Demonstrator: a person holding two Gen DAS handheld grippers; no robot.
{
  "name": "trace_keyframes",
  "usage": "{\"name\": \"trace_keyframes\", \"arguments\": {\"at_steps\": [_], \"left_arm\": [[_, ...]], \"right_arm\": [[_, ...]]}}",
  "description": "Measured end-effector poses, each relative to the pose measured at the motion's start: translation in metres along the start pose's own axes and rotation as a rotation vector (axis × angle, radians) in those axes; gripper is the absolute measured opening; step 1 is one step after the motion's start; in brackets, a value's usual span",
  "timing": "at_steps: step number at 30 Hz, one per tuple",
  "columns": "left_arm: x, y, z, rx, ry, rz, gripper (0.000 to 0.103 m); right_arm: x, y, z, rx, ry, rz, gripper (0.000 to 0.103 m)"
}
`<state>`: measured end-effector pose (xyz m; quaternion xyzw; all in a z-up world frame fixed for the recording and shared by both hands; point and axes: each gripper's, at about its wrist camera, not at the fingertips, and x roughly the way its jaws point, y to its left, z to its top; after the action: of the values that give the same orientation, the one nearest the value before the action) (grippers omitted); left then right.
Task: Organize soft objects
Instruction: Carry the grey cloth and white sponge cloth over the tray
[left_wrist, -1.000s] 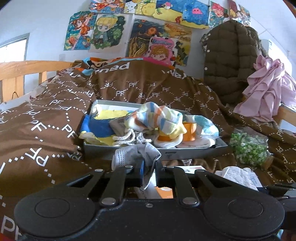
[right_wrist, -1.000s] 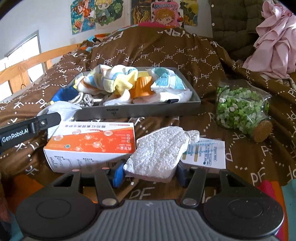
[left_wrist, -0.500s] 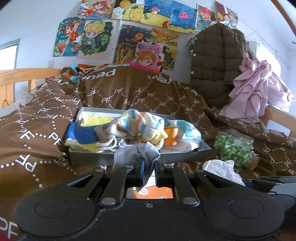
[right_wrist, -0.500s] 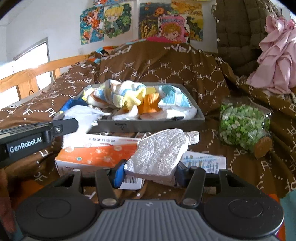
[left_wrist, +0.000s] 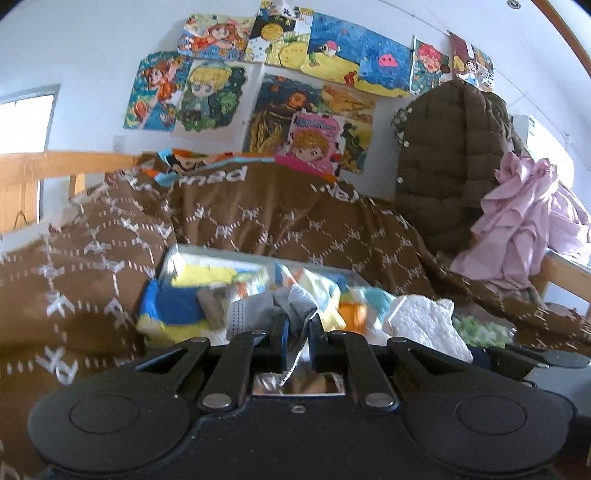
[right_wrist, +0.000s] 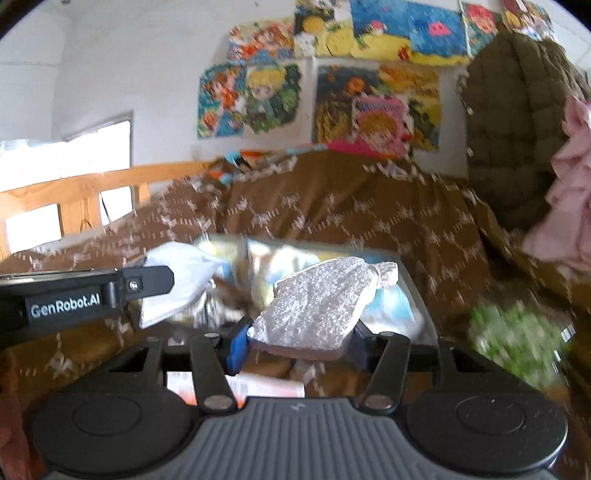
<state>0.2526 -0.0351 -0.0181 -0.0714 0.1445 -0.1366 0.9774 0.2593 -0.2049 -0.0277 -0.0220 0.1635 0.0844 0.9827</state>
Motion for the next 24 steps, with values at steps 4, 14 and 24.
{"name": "trace_keyframes", "arguments": {"at_steps": [4,14,24], "left_arm": [[0.022,0.005,0.018,0.018,-0.021,0.028,0.010],[0.094,0.028,0.041,0.033,0.012,0.095,0.010],[0.130,0.032,0.032,0.026,0.070,0.141,0.010]], "right_arm": [[0.028,-0.006,0.019,0.007,-0.050,0.036,0.059],[0.095,-0.036,0.032,0.043,-0.071,0.066,0.059],[0.128,-0.042,0.026,0.077,-0.035,0.132,0.059]]}}
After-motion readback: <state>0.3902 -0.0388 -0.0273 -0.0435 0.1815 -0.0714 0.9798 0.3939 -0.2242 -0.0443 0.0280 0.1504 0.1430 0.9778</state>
